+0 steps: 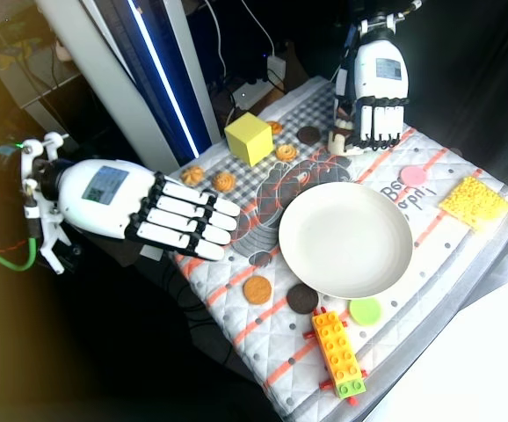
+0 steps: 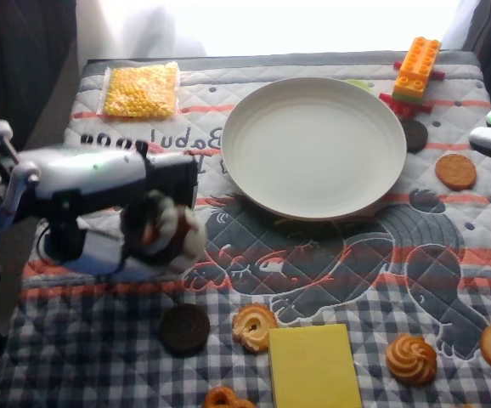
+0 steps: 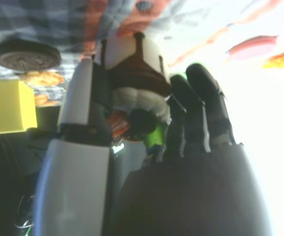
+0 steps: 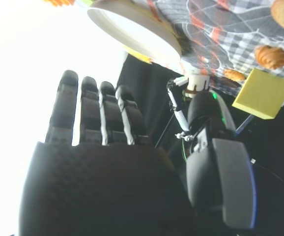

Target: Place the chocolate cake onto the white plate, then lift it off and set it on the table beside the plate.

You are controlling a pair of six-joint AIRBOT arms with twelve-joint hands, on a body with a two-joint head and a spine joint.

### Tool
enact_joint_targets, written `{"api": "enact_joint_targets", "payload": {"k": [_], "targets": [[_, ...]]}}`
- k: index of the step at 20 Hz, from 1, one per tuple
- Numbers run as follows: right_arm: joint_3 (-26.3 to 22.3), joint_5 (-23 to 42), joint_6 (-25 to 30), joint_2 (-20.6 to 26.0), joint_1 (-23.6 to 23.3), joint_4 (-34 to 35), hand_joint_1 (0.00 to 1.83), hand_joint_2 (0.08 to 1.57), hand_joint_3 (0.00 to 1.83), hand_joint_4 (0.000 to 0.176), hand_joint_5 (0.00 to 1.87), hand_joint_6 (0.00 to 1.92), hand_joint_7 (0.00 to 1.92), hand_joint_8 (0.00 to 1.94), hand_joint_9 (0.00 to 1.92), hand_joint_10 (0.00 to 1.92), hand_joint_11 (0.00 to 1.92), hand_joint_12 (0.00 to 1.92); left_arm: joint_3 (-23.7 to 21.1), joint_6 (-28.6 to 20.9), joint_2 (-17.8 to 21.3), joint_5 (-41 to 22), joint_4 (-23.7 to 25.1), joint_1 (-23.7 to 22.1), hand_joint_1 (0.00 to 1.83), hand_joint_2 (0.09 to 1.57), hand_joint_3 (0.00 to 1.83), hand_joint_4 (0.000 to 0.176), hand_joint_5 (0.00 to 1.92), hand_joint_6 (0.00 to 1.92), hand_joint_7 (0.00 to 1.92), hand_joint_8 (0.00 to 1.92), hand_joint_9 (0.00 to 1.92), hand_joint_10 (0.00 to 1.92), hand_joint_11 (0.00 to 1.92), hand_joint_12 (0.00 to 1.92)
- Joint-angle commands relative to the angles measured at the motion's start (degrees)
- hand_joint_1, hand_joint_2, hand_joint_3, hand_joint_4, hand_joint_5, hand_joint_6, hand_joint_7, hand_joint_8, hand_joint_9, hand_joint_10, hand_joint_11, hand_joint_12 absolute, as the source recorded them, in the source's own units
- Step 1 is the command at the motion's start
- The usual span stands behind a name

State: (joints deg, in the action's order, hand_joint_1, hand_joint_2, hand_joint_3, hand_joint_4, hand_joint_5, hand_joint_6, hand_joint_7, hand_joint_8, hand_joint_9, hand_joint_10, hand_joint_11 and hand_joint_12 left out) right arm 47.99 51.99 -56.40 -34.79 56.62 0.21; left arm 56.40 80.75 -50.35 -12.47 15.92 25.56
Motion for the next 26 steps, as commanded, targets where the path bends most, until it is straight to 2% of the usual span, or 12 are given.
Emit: {"api": "enact_joint_targets", "payload": {"k": [1, 2, 8, 11, 14, 16, 17, 18, 19, 22, 23, 26], "targets": [[0.4, 6.4, 0.0, 0.1, -0.8, 1.3, 0.34, 1.27, 0.0, 0.0, 0.0, 0.0, 0.0, 0.0, 0.0, 0.0, 0.0, 0.94, -0.3, -0.2, 0.6, -8.1, 0.1, -2.0, 0.97, 1.42, 0.0, 0.0, 0.45, 1.78, 0.01, 1.61, 0.08, 1.78, 0.19, 1.92], [0.5, 6.4, 0.0, 0.1, -0.8, 1.3, 0.37, 1.28, 0.0, 0.0, 0.0, 0.0, 0.0, 0.0, 0.0, 0.0, 0.0, 0.86, -0.2, -0.2, 0.6, -8.2, 0.9, -3.8, 0.99, 1.45, 0.01, 0.0, 0.48, 1.89, 0.26, 1.76, 0.12, 1.76, 0.23, 1.92], [0.8, 6.4, 0.0, -0.5, -0.9, 1.4, 0.47, 1.29, 0.0, 0.0, 0.0, 0.0, 0.0, 0.0, 0.0, 0.0, 0.0, 0.6, 5.9, -0.3, -7.7, -4.5, 2.4, -12.0, 0.97, 1.45, 0.0, 0.029, 0.42, 1.86, 0.42, 1.81, 0.24, 1.86, 0.35, 1.92], [0.9, 6.4, 0.0, -0.5, -0.9, 1.4, 0.46, 1.28, 0.0, 0.0, 0.0, 0.0, 0.0, 0.0, 0.0, 0.0, 0.0, 0.53, 6.5, -0.3, -8.4, -4.2, 2.2, -12.1, 1.41, 1.36, 0.0, 0.073, 0.11, 1.91, 0.4, 1.81, 0.5, 1.83, 0.34, 1.92], [0.9, 6.4, 0.0, -0.6, -0.9, 1.4, 0.43, 1.29, 0.0, 0.0, 0.0, 0.0, 0.0, 0.0, 0.0, 0.0, 0.0, 0.73, 7.3, -0.3, -9.2, -3.9, 1.8, -12.2, 1.57, 1.28, 0.0, 0.002, 0.09, 1.9, 0.18, 1.84, 0.54, 1.74, 0.45, 1.92], [0.9, 6.4, 0.0, -0.6, -0.9, 1.4, 0.42, 1.3, 0.0, 0.0, 0.0, 0.0, 0.0, 0.0, 0.0, 0.0, 0.0, 0.7, 8.1, -0.3, -10.2, -3.6, 1.4, -12.3, 1.09, 1.39, 0.04, 0.013, 0.4, 1.85, 0.42, 1.79, 0.41, 1.9, 0.54, 1.92], [0.9, 6.4, 0.0, -0.6, -0.9, 1.4, 0.42, 1.29, 0.0, 0.0, 0.0, 0.0, 0.0, 0.0, 0.0, 0.0, 0.0, 0.69, 8.6, -0.3, -10.7, -3.4, 1.1, -12.4, 1.0, 1.38, 0.03, 0.0, 0.48, 1.75, 0.19, 1.55, 0.19, 1.72, 0.34, 1.92], [0.9, 6.4, 0.0, -0.7, -0.9, 1.4, 0.37, 1.29, 0.0, 0.0, 0.0, 0.0, 0.0, 0.0, 0.0, 0.0, 0.0, 0.69, 9.8, -0.3, -12.1, -3.0, 0.3, -12.6, 1.01, 1.36, 0.01, 0.0, 0.53, 1.69, 0.18, 1.56, 0.21, 1.78, 0.4, 1.92], [1.0, 6.4, 0.0, -0.7, -0.9, 1.4, 0.37, 1.27, 0.0, 0.033, 0.0, 0.0, 0.0, 0.0, 0.0, 0.0, 0.0, 0.59, 11.7, -0.3, -14.2, -2.4, -1.0, -12.8, 1.01, 1.36, 0.01, 0.0, 0.54, 1.68, 0.12, 1.56, 0.16, 1.76, 0.36, 1.92], [1.1, 6.4, 0.0, -1.0, -0.9, 1.4, 0.33, 1.28, 0.0, 0.002, 0.0, 0.0, 0.0, 0.0, 0.0, 0.0, 0.0, 0.6, 14.5, -0.3, -17.1, -1.7, -3.5, -12.8, 1.37, 1.19, 0.0, 0.0, 0.2, 1.89, 0.05, 1.81, 0.29, 1.91, 0.56, 1.92], [1.4, 6.4, 0.0, -1.4, -0.9, 1.4, 0.31, 1.28, 0.0, 0.009, 0.0, 0.0, 0.0, 0.0, 0.0, 0.0, 0.0, 0.55, 20.4, -0.4, -23.6, 0.2, -7.1, -12.5, 1.4, 1.18, 0.0, 0.0, 0.14, 1.92, 0.02, 1.87, 0.27, 1.92, 0.55, 1.92], [1.5, 6.4, 0.0, -1.4, -0.9, 1.4, 0.32, 1.28, 0.0, 0.011, 0.0, 0.0, 0.0, 0.0, 0.0, 0.0, 0.0, 0.64, 22.0, -0.5, -25.0, 0.8, -8.3, -12.2, 1.4, 1.11, 0.0, 0.0, 0.17, 1.92, 0.1, 1.92, 0.29, 1.92, 0.5, 1.92]]}}
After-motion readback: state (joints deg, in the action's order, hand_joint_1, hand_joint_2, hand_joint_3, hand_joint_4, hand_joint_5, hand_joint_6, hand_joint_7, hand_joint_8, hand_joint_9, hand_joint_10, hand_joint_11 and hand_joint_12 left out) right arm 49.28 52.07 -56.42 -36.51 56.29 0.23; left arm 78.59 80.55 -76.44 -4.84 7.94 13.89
